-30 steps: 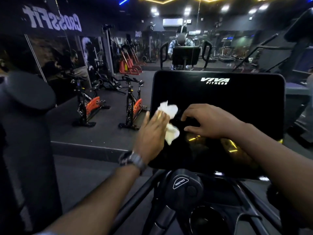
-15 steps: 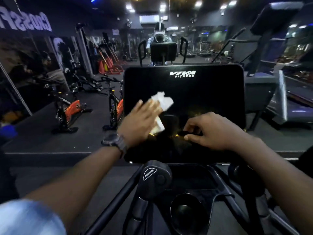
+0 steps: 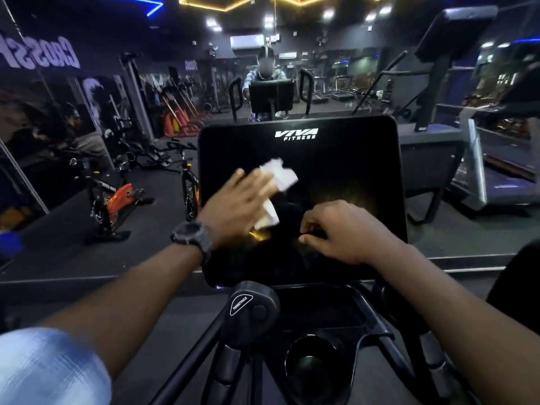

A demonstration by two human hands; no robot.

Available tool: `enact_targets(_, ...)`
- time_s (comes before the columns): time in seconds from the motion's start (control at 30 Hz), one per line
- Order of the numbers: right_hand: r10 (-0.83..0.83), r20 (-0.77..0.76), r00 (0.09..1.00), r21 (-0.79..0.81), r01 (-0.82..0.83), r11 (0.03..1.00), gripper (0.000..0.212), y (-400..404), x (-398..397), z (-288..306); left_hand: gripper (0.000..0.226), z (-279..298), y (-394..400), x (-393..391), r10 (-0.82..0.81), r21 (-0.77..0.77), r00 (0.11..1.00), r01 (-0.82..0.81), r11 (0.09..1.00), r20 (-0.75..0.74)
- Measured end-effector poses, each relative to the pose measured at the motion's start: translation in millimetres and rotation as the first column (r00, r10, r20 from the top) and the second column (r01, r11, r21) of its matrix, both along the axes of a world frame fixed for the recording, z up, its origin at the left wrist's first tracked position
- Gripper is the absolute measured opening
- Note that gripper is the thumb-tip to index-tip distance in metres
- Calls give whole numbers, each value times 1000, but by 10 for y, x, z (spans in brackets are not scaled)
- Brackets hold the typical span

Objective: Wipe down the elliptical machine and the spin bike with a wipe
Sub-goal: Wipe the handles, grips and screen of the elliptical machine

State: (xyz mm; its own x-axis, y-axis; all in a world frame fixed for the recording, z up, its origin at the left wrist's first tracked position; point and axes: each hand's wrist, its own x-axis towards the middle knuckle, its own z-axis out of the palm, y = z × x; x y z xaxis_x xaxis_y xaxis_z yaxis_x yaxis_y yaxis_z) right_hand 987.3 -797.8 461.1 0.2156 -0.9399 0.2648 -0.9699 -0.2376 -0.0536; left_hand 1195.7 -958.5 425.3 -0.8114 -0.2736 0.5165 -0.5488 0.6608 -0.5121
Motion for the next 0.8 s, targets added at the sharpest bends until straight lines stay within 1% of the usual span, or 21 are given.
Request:
enact_targets(0.07, 3, 21, 1000, 16, -3, 1000, 19, 3, -18, -17, 54, 301, -200, 62, 205, 108, 954, -185, 977, -217)
enact_targets(0.1, 3, 28, 1000, 21, -3, 1000, 18, 3, -28, -25, 54, 411, -278, 90, 267, 161, 912, -226, 961, -311)
enact_targets(0.13, 2, 31, 1000, 27, -2, 1000, 17, -1, -32, -29, 54, 481, -318, 91, 297, 189, 879, -241, 952, -372)
enact_targets(0.17, -1, 33, 999, 27, 0, 1000, 16, 0, -33, -32, 55, 503, -307, 53, 308, 186, 870, -253, 949, -385)
enact_targets(0.2, -6, 39, 999, 20, 5, 1000, 16, -2, -37, -34, 56, 475, -261, -16, 283, 146, 894, -246, 958, -348)
enact_targets(0.23, -10, 47, 999, 7, 10, 1000, 17, -5, -42, -37, 58, 395, -182, -101, 201, 76, 946, -187, 979, -253)
enact_targets(0.27, -14, 57, 998, -12, 15, 1000, 18, -4, -49, -41, 58, 263, -79, -197, 61, 12, 993, -60, 998, -99)
enact_targets(0.3, -21, 64, 998, -32, 23, 999, 18, -3, -54, -46, 56, 98, 54, -280, -103, -3, 991, 104, 995, 86)
enact_targets(0.33, -30, 69, 997, -47, 33, 998, 18, 3, -59, -48, 51, -57, 178, -324, -245, 26, 936, 247, 969, 253)
enact_targets(0.37, -40, 72, 997, -56, 44, 997, 17, 10, -61, -49, 47, -156, 237, -337, -342, 52, 866, 348, 936, 365)
enact_targets(0.4, -51, 72, 996, -64, 56, 996, 16, 15, -63, -47, 45, -177, 230, -339, -386, 55, 825, 401, 915, 413)
enact_targets(0.43, -72, 75, 995, -73, 77, 994, 16, 24, -76, -43, 46, -124, 199, -363, -369, 37, 831, 390, 920, 416)
enact_targets(0.47, -101, 84, 991, -82, 108, 991, 17, 30, -93, -36, 48, -38, 147, -403, -306, 7, 876, 327, 945, 373)
enact_targets(0.53, -167, 111, 980, -97, 178, 979, 20, 57, -137, -12, 57, 199, 49, -526, -106, -19, 978, 111, 994, 179)
enact_targets(0.57, -195, 122, 973, -96, 207, 974, 20, 74, -154, 1, 61, 317, 10, -592, 16, 5, 997, -16, 1000, 71)
enact_targets(0.6, -219, 127, 967, -89, 231, 969, 20, 97, -177, 13, 64, 415, -19, -671, 119, 36, 993, -118, 992, -25)
enact_targets(0.67, -253, 124, 960, -70, 263, 962, 21, 158, -213, 31, 65, 515, -19, -814, 218, 115, 956, -199, 973, -194)
enact_targets(0.7, -271, 121, 955, -64, 280, 958, 22, 202, -230, 29, 65, 511, 11, -875, 223, 129, 950, -199, 971, -218)
enact_targets(0.73, -290, 117, 950, -65, 299, 952, 23, 249, -248, 24, 66, 462, 35, -921, 183, 89, 967, -170, 982, -176)
enact_targets(0.77, -315, 116, 942, -69, 324, 943, 24, 304, -276, 14, 67, 375, 73, -958, 79, 33, 995, -77, 997, -69)
enact_targets(0.8, -340, 128, 932, -73, 351, 933, 25, 361, -306, -1, 67, 248, 132, -972, -78, 9, 994, 78, 997, 76)
